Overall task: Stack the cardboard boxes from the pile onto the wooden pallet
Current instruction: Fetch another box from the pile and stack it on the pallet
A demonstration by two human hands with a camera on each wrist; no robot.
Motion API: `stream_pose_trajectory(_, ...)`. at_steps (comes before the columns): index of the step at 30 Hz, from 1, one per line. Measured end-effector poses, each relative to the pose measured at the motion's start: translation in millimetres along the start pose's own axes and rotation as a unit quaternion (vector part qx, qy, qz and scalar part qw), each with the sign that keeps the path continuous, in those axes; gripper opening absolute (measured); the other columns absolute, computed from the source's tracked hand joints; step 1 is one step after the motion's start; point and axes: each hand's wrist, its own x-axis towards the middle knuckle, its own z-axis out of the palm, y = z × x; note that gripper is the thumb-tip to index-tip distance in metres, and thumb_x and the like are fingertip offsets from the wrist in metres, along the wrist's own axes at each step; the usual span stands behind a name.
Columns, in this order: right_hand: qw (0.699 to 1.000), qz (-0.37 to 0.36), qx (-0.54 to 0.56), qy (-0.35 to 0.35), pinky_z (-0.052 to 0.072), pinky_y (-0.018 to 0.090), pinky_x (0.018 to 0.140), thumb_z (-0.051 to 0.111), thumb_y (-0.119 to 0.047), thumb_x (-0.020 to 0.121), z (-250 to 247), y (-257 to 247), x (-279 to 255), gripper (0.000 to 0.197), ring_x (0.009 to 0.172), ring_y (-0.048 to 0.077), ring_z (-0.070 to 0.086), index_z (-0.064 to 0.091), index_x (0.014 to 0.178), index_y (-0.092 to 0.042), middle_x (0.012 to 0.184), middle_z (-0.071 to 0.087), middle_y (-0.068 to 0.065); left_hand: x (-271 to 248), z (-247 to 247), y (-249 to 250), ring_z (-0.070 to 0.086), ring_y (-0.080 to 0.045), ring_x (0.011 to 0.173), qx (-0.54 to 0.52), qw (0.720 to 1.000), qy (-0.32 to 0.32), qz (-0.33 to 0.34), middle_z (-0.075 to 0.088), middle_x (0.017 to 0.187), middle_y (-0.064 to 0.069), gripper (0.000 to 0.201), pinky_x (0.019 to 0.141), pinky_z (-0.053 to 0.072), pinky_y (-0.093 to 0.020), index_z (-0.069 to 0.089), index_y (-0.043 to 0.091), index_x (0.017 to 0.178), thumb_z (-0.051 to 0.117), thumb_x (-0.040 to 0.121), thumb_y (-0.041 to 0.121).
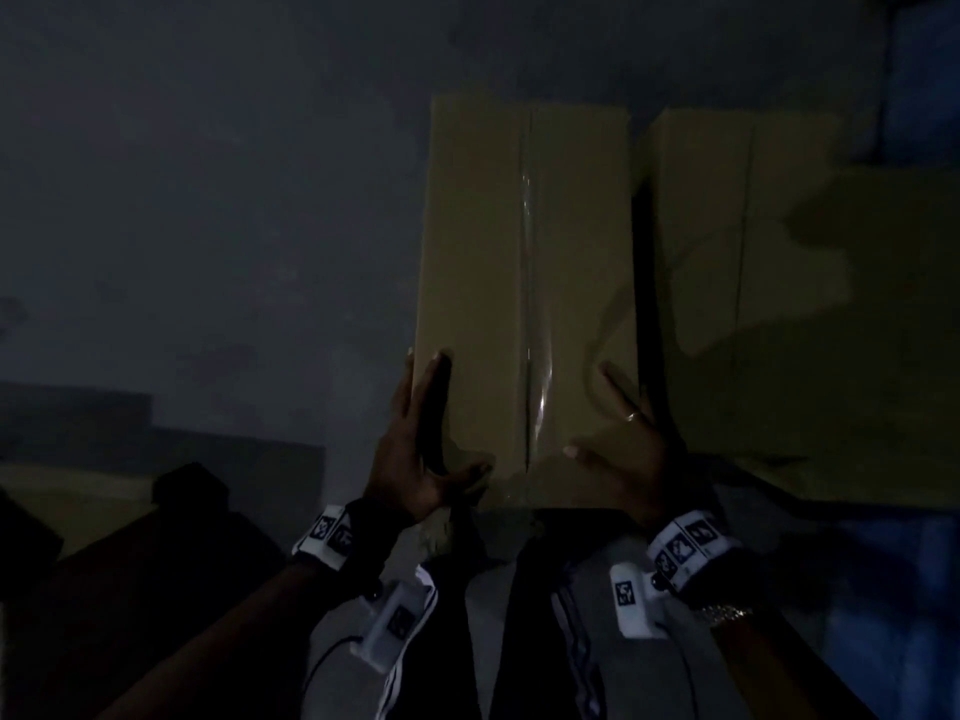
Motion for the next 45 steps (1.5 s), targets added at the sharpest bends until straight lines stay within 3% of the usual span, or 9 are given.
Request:
stream_pose_trajectory(4, 0.998, -0.023, 0.049, -0.024, 0.025, 0.02, 0.12, 0.09, -0.032, 0.072, -28.3, -68.0, -38.0, 0.084, 0.143, 0.002, 0.037, 0.049, 0.145, -0.032, 0.148, 0.044, -0.033, -48.8, -46.2, 68.0, 0.013, -0.004, 0.152, -0.012, 1.0, 0.024, -0.015, -0.002, 0.169, 0.007, 0.129, 0.112, 0.038, -0.04, 0.015, 0.029, 0.16, 0.087, 0.059, 0.064)
stream_pose_trajectory(10, 0.994, -0.093, 0.06, -0.015, 0.039, 0.039, 0.117, 0.09, -0.035, 0.073, -76.7, -190.4, -94.1, 0.079, 0.147, 0.012, 0.035, 0.055, 0.144, -0.027, 0.158, 0.039, -0.007, -125.1, -121.2, 168.0, 0.027, -0.011, 0.144, 0.029, 0.996, 0.079, 0.008, -0.002, 0.168, 0.003, 0.114, 0.104, 0.047, -0.054, 0.022, 0.036, 0.158, 0.084, 0.066, 0.062)
stream_pose_trajectory(13, 0.983, -0.184, 0.017, -0.023, 0.032, 0.013, 0.113, 0.092, -0.02, 0.07, -95.2, -252.9, -116.7, 0.078, 0.144, -0.009, 0.026, 0.059, 0.14, -0.014, 0.16, 0.029, -0.022, -166.1, -148.8, 204.8, 0.019, -0.021, 0.152, 0.053, 0.989, 0.139, 0.006, -0.005, 0.169, 0.002, 0.112, 0.102, 0.045, -0.064, 0.022, 0.036, 0.158, 0.082, 0.068, 0.066)
stream_pose_trajectory(17, 0.95, -0.307, -0.024, -0.053, 0.037, 0.015, 0.11, 0.094, -0.014, 0.067, -117.6, -321.8, -145.3, 0.077, 0.147, -0.003, 0.028, 0.06, 0.136, -0.008, 0.165, 0.021, 0.016, -235.1, -179.1, 256.4, 0.017, -0.023, 0.154, 0.073, 0.972, 0.225, 0.005, -0.01, 0.169, 0.0, 0.107, 0.098, 0.05, -0.055, 0.029, 0.029, 0.157, 0.081, 0.071, 0.064)
stream_pose_trajectory(22, 0.931, -0.324, -0.001, -0.169, 0.052, 0.041, 0.105, 0.091, -0.019, 0.071, -120.9, -391.6, -177.7, 0.071, 0.139, 0.007, 0.047, 0.063, 0.135, -0.028, 0.168, 0.014, -0.013, -323.7, -198.1, 308.8, 0.027, -0.018, 0.151, 0.079, 0.935, 0.343, -0.033, -0.004, 0.17, 0.003, 0.102, 0.095, 0.049, -0.036, 0.04, 0.027, 0.152, 0.087, 0.067, 0.056)
stream_pose_trajectory(29, 0.865, -0.412, -0.008, -0.286, 0.047, 0.018, 0.103, 0.087, -0.05, 0.068, -82.4, -457.8, -232.2, 0.094, 0.139, -0.003, 0.043, 0.046, 0.149, -0.025, 0.167, 0.016, -0.012, -445.2, -194.1, 327.3, 0.04, -0.001, 0.133, 0.08, 0.873, 0.469, -0.111, 0.0, 0.169, 0.01, 0.095, 0.084, 0.061, -0.04, 0.047, 0.034, 0.146, 0.085, 0.064, 0.062)
stream_pose_trajectory(33, 0.823, -0.46, -0.043, -0.332, 0.037, 0.006, 0.104, 0.091, -0.037, 0.068, -45.3, -480.4, -268.4, 0.093, 0.141, -0.01, 0.034, 0.045, 0.149, -0.031, 0.167, 0.015, -0.015, -508.3, -181.2, 321.9, 0.058, -0.014, 0.126, 0.079, 0.838, 0.516, -0.161, -0.001, 0.169, 0.011, 0.094, 0.081, 0.06, -0.036, 0.048, 0.035, 0.144, 0.081, 0.063, 0.068)
stream_pose_trajectory(36, 0.791, -0.488, -0.067, -0.364, 0.04, 0.016, 0.107, 0.092, -0.033, 0.069, -15.0, -490.8, -301.1, 0.088, 0.145, 0.0, 0.035, 0.049, 0.146, -0.034, 0.167, 0.011, -0.019, -555.8, -166.9, 314.4, 0.057, -0.019, 0.13, 0.074, 0.811, 0.548, -0.192, -0.001, 0.169, 0.009, 0.095, 0.083, 0.057, -0.033, 0.048, 0.036, 0.144, 0.077, 0.061, 0.072)
stream_pose_trajectory(45, 0.745, -0.485, -0.08, -0.451, 0.045, 0.027, 0.105, 0.093, -0.034, 0.066, 64.6, -493.2, -432.0, 0.082, 0.136, -0.024, 0.022, 0.056, 0.139, -0.038, 0.16, 0.015, -0.036, -703.7, -122.6, 286.9, 0.055, -0.025, 0.131, 0.047, 0.757, 0.595, -0.267, 0.005, 0.169, 0.001, 0.094, 0.087, 0.049, -0.029, 0.051, 0.037, 0.141, 0.071, 0.058, 0.077)
